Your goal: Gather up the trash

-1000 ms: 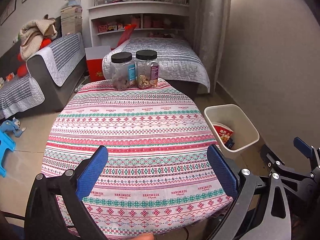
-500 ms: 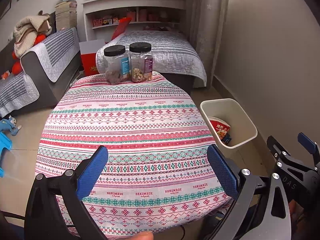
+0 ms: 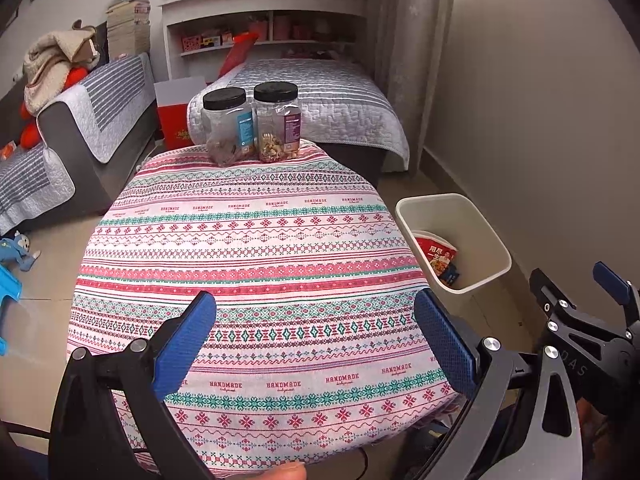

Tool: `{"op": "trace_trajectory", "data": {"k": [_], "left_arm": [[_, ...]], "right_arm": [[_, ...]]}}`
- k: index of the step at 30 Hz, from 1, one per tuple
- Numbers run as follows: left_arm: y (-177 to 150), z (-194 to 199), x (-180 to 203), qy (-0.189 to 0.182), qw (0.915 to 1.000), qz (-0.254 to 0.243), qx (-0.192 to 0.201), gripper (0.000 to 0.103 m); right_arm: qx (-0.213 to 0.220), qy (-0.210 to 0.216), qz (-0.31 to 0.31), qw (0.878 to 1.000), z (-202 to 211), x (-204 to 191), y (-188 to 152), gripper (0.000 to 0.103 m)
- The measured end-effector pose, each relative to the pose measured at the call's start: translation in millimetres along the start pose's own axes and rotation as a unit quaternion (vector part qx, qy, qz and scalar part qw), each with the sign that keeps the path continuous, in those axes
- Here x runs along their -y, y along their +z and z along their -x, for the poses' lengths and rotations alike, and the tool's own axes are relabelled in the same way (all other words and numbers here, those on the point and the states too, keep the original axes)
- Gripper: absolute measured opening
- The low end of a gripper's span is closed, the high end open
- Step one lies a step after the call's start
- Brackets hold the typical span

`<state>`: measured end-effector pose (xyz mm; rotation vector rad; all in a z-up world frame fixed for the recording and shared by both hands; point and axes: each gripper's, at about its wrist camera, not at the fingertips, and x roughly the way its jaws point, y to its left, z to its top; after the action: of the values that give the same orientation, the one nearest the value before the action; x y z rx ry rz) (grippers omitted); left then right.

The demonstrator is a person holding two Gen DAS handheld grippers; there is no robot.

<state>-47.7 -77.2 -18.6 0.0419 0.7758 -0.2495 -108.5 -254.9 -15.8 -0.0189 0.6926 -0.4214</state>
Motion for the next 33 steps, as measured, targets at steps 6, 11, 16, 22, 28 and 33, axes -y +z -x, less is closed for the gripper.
{"op": "trace_trajectory", "data": {"k": [6,11,16,22,28,33], "left_arm": [[0.4,1.2,-0.5,0.000,1.0000,0.000,0.003,0.096],[-0.6,1.0,2.5,-0.002,1.0000,-0.002,0.002,0.096],[0.2,2.6,2.5,-0.004,1.0000,-0.004,0.004,0.096],[0.9,3.1,2.4,-0.004,1.0000,-0.004,0.005,0.096],[0.6,3.1,2.7,-0.004,1.0000,-0.005,0.006,0.096],[1.1,3.8,3.7,-0.007,0.9999,-0.006,0.005,0.096]], "right_arm": [[-0.001,-0.003,0.001,1.000,-0.5,-0.2,-0.1,0.096],[-0.001,-0.006,0.003,1.000,-0.4,-1.0,0.1,0.096],[-0.001,-0.007,0.003,1.000,-0.8,-0.9,0.1,0.096],[0.000,-0.011,0.004,1.000,-1.1,-0.6,-0.5,0.096],[0.000,-0.012,0.005,1.000,-1.9,-0.9,-1.1,0.096],[0.000,-0.013,0.006,1.000,-2.2,-0.9,-1.3,0.096]]}}
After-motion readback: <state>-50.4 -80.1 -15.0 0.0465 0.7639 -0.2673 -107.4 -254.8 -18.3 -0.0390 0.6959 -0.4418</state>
